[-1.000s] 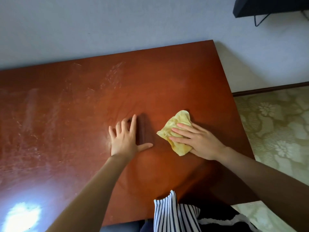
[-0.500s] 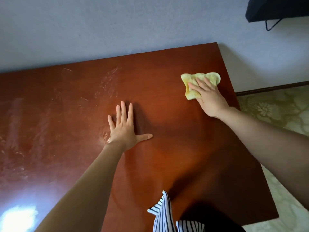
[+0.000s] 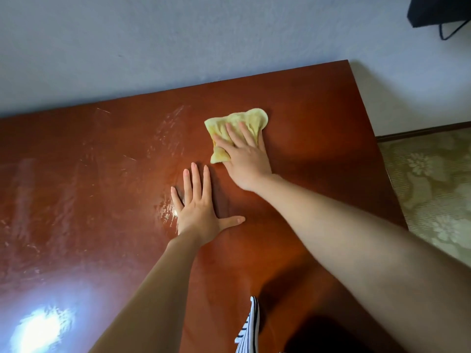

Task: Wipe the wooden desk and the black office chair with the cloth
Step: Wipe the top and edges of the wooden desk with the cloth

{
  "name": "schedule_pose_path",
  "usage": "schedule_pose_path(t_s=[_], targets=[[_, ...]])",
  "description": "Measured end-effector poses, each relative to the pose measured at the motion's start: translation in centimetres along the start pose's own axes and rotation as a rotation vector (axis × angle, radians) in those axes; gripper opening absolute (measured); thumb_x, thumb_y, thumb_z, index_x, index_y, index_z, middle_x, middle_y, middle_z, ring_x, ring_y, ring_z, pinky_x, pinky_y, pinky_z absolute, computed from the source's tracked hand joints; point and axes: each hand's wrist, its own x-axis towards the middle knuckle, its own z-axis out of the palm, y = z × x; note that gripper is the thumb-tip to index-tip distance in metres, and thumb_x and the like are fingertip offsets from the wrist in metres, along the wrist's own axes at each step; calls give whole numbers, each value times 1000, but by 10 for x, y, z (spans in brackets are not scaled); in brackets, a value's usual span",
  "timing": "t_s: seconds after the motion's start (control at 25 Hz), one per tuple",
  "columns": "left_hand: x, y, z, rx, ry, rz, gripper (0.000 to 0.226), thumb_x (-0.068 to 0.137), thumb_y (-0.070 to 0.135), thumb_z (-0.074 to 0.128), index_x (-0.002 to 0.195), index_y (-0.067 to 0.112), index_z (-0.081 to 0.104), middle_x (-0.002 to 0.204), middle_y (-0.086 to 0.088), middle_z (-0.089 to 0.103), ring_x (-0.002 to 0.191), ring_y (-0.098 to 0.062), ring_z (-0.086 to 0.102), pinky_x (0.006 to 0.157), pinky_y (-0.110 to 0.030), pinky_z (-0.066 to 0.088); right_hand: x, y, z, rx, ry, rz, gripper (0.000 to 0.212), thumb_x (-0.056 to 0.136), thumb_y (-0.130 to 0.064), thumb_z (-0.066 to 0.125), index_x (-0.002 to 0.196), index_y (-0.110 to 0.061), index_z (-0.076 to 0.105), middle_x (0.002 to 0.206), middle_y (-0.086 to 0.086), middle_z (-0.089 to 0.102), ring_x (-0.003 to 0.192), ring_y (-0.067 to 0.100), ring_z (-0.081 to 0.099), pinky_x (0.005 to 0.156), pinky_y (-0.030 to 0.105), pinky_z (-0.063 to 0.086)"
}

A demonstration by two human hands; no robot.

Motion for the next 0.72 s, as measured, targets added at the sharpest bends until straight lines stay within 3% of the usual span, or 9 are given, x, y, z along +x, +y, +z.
schedule_pose_path(t_s=[0.08, 0.24, 0.4, 0.56, 0.72], targets=[[1, 1, -3, -40, -19, -7, 134, 39, 100, 23, 130, 31, -47, 138, 9, -51, 130, -12, -45, 104, -47, -25, -19, -7, 9, 7, 66, 3, 51, 100, -44, 31, 148, -37, 20, 159, -3, 12, 146, 25, -3, 117, 50, -2], [1, 3, -7, -83, -50, -18, 137, 38, 96, 38, 127, 35, -48, 135, 15, -53, 126, -7, -48, 104, -46, -25, -71, 14, 17, 80, 117, -160, 52, 94, -29, 46, 145, -32, 36, 154, -2, 28, 146, 23, 12, 118, 47, 8], [-1, 5, -12, -80, -81, -33, 139, 32, 100, 32, 125, 37, -49, 133, 16, -55, 122, -6, -51, 103, -46, -25, -124, 60, 21, -34, 64, -207, 62, 90, -26, 51, 147, -32, 28, 155, -3, 24, 146, 22, 10, 117, 47, 13], [-2, 4, -13, -97, -88, -40, 139, 28, 103, 27, 125, 39, -49, 134, 17, -54, 122, -5, -51, 103, -46, -26, -147, 120, 14, 11, 161, -4, 69, 81, -13, 67, 143, -26, 39, 151, 2, 34, 143, 27, 22, 111, 54, 26], [-2, 3, -11, -83, -66, -46, 139, 28, 103, 26, 126, 39, -48, 136, 17, -52, 124, -5, -50, 104, -47, -24, -133, 162, 2, 90, 293, 188, 54, 88, -8, 62, 138, -16, 47, 147, 11, 41, 141, 32, 25, 112, 55, 24]])
